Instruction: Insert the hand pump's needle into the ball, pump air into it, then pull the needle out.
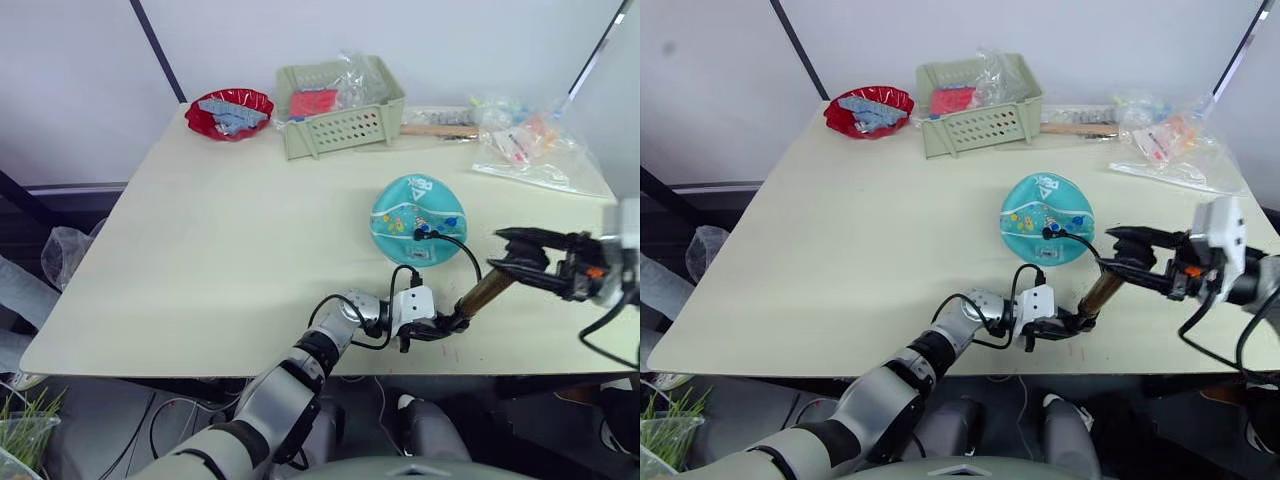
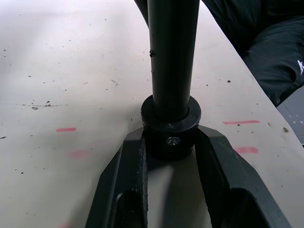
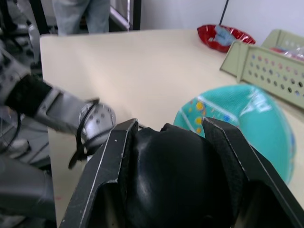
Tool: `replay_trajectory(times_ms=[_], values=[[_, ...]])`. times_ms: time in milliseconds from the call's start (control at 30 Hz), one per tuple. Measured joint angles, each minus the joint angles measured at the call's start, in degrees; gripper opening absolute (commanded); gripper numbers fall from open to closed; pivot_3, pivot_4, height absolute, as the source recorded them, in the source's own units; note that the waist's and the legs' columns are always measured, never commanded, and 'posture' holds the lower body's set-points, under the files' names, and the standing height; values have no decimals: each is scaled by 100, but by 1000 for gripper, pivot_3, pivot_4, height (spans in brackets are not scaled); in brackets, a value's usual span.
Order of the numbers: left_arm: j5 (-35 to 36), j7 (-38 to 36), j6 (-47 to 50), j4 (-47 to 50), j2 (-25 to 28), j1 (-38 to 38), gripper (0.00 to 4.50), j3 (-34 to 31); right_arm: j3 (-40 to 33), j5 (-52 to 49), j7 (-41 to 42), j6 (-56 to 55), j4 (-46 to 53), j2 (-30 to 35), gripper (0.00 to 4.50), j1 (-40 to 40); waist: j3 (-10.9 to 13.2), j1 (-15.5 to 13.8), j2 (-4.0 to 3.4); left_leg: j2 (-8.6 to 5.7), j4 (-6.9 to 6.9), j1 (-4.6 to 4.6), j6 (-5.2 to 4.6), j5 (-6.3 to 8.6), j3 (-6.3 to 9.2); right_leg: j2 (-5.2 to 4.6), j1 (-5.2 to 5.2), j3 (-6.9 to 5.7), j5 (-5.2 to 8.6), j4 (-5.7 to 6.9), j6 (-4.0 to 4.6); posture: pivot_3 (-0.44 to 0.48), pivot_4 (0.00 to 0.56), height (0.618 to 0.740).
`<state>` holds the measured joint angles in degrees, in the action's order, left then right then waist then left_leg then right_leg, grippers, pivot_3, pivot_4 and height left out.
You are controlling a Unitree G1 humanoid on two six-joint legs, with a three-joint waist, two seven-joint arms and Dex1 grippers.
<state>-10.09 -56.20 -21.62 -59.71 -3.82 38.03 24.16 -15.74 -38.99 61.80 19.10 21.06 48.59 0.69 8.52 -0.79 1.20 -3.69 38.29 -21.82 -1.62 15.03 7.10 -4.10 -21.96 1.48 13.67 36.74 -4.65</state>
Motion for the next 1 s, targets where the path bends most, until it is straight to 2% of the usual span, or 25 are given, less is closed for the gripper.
replay_trajectory(times_ms=[200,433,633,700,800,1000], values=[[-11,17,2,-2,-3,0,980,14,455,674,-8,-788,-316,-320,1667,-242,-2,-1,1,0,0,7,0,0,2,1,7,-1,0,0,0,0,150,740],[-20,16,-2,-56,1,14,980,16,638,834,-74,-917,-398,-437,1667,-89,-2,0,-1,-1,0,6,0,0,3,0,7,-1,0,0,1,0,150,740],[-20,-34,-40,-54,-18,39,980,19,423,447,55,-349,-356,-85,1667,-16,8,-4,-16,-3,-1,-6,0,0,6,-3,-1,-3,-11,-2,19,0,150,740],[-11,-34,-75,-35,-36,46,980,18,210,172,105,-8,-341,204,1667,84,24,-5,-44,-9,1,-21,-1,0,-3,-11,-16,4,-13,-3,19,0,150,740],[-10,-53,-102,-32,-36,44,980,18,-236,-355,177,555,-142,642,1667,282,26,-9,-47,-8,-2,-25,-1,0,6,-9,-19,-3,-13,-4,21,0,150,740],[-10,-49,-123,-33,-20,43,980,15,-712,-1089,115,1312,-20,1000,1667,777,29,-9,-48,-9,-1,-47,-2,0,3,-12,-40,-2,-14,-5,21,0,150,740]])
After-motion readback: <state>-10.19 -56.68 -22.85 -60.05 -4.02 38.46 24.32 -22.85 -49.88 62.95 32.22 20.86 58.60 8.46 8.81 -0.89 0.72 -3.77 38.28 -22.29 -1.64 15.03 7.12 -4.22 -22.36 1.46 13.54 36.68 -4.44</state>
